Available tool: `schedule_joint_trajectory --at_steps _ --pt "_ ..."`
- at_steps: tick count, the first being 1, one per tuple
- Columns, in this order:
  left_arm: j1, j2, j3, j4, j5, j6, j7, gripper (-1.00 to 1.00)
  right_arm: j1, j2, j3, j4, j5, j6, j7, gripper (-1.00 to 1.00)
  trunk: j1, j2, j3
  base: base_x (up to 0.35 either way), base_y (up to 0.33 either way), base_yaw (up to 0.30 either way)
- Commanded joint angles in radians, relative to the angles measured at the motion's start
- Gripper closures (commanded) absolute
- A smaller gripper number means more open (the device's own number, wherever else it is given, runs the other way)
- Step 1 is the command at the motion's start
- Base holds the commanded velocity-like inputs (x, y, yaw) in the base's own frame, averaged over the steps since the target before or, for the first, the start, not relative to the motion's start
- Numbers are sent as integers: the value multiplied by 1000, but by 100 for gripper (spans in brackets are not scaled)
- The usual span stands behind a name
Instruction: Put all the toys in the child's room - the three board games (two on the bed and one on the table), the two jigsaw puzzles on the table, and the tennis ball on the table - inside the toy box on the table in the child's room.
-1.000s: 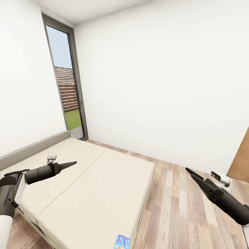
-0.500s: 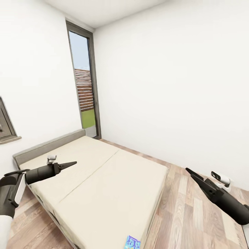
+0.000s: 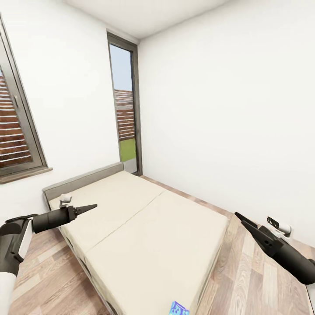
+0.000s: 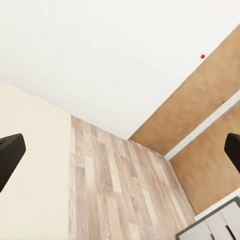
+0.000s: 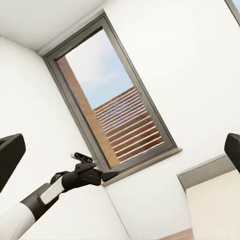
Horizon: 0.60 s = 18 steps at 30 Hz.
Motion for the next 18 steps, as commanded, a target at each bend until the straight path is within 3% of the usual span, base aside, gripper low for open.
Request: schedule_joint_trajectory --at_steps 1,9,18 --pt "0 0 0 0 2 10 -2 -100 0 0 0 0 -3 9 2 -100 0 -1 0 0 -79 100" --pt "0 0 0 0 2 11 -2 -100 0 0 0 0 -4 9 2 -100 0 -1 0 0 -208 26" --pt "0 0 0 0 2 10 -2 -100 0 0 0 0 -4 9 2 -100 0 -1 0 1 -52 2"
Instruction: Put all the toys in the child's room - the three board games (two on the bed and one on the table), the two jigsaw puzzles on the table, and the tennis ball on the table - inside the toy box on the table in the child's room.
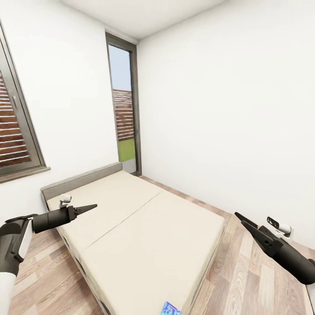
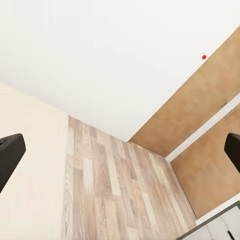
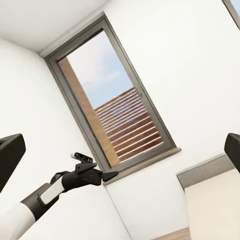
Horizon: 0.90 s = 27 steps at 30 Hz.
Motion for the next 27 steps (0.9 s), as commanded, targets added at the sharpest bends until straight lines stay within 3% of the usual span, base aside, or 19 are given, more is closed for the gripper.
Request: schedule_joint_trajectory --at_steps 1,16,27 --pt "0 0 0 0 2 10 -2 -100 0 0 -1 0 -3 9 2 -100 0 -1 0 30 -84 0" --pt "1 0 0 0 2 10 -2 -100 0 0 -1 0 -3 9 3 -100 0 -1 0 52 -116 0" --pt "4 0 -1 0 3 11 -1 -100 0 0 0 0 -3 9 3 -100 0 -1 0 1 -275 57"
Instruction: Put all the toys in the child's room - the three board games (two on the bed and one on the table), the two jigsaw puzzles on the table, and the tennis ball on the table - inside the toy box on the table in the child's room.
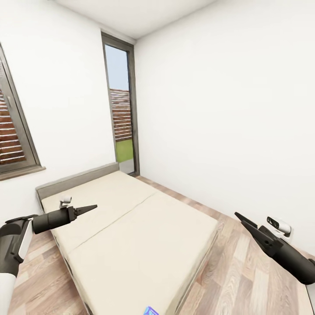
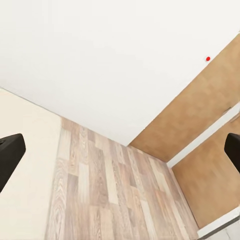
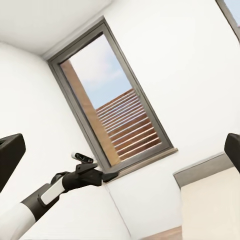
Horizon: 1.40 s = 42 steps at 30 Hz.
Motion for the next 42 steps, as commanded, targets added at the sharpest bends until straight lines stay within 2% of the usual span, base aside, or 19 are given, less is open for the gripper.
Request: schedule_joint_trajectory --at_steps 1,42 --pt "-1 0 0 0 1 10 -3 -100 0 0 0 1 -4 9 2 -100 0 -1 0 0 -298 161" --pt "0 0 0 0 1 11 -1 -100 0 0 2 1 -3 9 2 -100 0 -1 0 0 -299 187"
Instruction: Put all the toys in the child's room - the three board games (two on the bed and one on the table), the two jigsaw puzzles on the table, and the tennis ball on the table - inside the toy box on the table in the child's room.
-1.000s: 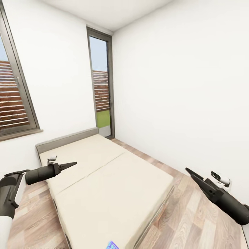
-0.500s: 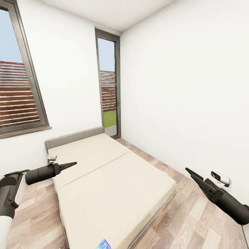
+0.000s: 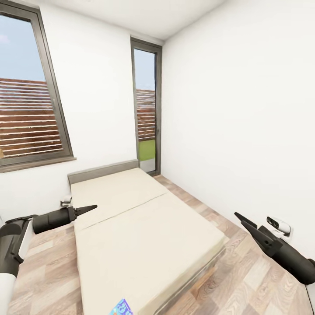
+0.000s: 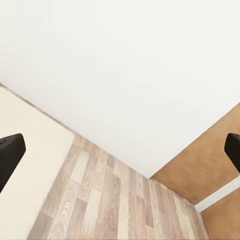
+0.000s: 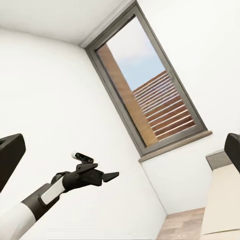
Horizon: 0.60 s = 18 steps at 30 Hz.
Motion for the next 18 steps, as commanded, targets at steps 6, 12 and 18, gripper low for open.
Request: schedule_joint_trajectory --at_steps 6,12,18 --pt "0 0 0 0 1 10 -3 -100 0 0 0 0 -3 9 2 -100 0 -1 2 0 -299 213" --pt "-1 0 0 0 1 10 -3 -100 0 0 0 0 -4 9 2 -100 0 -1 5 0 -299 220" --pt "-1 -3 0 0 1 10 -3 -100 0 0 0 0 -4 9 2 -100 0 -1 8 0 -299 221"
